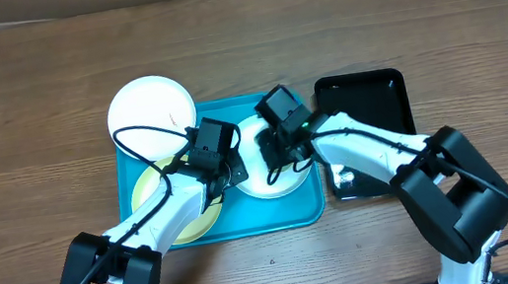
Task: Clean dirty plates on tray and stack at the side
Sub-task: 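Move the sponge onto the right white plate and scrub it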
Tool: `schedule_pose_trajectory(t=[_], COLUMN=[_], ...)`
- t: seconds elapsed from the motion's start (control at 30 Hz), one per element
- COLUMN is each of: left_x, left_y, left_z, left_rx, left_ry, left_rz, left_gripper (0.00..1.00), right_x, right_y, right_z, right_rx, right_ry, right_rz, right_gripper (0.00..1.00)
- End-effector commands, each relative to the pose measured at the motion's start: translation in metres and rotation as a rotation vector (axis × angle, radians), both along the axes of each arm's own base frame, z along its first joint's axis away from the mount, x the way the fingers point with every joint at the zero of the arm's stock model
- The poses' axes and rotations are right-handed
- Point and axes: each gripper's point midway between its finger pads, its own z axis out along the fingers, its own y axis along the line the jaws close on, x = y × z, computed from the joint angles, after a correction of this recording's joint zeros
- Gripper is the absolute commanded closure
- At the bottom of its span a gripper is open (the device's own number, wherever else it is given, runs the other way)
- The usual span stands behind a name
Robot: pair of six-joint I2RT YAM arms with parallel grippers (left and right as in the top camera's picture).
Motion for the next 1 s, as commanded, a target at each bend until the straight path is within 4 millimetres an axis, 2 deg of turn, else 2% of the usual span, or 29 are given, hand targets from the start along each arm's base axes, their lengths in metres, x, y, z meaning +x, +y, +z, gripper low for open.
schedule_pose_trajectory(t=[0.0, 0.2, 0.3, 0.37, 0.47, 0.77, 0.97], left_x=[-0.014, -0.014, -0.014, -0.013, -0.013, -0.013, -0.013], left_y=[-0.002, -0.002, -0.002, -0.002, -0.003, -0.003, -0.003], left_z=[-0.014, -0.014, -0.014, -0.014, -0.014, -0.014, -0.014], left_rx=[0.003, 0.005, 0.004, 0.003, 0.002, 0.002, 0.002], left_ry=[0.056, 0.056, 0.054, 0.053, 0.052, 0.052, 0.052], left_rz=[-0.047, -0.053, -0.053, -0.052, -0.053, -0.053, -0.053], left_gripper=[0.96, 0.96, 0.96, 0.96, 0.96, 0.96, 0.96], right_x=[-0.002, 0.021, 0.029, 0.031, 0.028, 0.018, 0.023], right_y=[0.005, -0.001, -0.011, -0.018, -0.024, -0.03, -0.027], right_z=[-0.001, 0.072, 0.092, 0.091, 0.078, 0.033, 0.008], right_rx=[-0.002, 0.039, 0.055, 0.05, 0.032, -0.002, 0.007], right_ry=[0.015, -0.077, -0.106, -0.1, -0.075, -0.023, -0.041], right_rz=[0.032, 0.066, 0.042, 0.026, 0.02, 0.026, 0.029], right_gripper=[0.96, 0.96, 0.96, 0.96, 0.96, 0.96, 0.96])
